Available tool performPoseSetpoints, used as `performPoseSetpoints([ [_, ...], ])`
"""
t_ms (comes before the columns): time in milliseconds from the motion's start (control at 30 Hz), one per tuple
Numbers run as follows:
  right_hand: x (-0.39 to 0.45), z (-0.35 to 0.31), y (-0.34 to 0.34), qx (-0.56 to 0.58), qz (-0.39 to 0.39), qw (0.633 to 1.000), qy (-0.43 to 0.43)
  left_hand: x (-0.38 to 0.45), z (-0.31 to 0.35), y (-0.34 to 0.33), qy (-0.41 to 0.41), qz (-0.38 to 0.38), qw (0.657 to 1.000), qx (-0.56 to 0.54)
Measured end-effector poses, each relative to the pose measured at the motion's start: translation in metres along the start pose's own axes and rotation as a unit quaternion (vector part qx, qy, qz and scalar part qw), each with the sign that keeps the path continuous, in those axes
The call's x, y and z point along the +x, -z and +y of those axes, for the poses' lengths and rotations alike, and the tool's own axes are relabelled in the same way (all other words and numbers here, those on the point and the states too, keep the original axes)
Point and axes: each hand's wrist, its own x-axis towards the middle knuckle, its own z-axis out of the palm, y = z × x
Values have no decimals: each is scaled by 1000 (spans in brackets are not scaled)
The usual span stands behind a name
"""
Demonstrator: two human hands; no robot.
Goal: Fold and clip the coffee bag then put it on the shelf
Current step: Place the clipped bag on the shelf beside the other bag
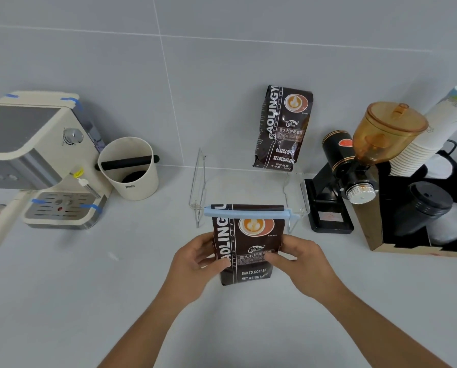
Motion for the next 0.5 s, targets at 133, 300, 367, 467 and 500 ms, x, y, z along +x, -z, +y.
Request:
performPoseSetpoints([
  [133, 7, -34, 8, -25, 23, 999, 38, 3, 33, 5, -40, 14, 999, -3],
  [300, 24, -80, 19, -16, 35, 995, 97, 17, 80, 14, -105, 20, 994, 9],
  [367, 32, -96, 22, -18, 47, 992, 116, 24, 96, 18, -128, 22, 991, 12],
  [467, 44, -119, 26, -14, 53, 986, 155, 38, 118, 23, -155, 27, 987, 9],
  [500, 48, -126, 28, -9, 53, 985, 163, 44, 124, 25, -162, 26, 986, 5],
])
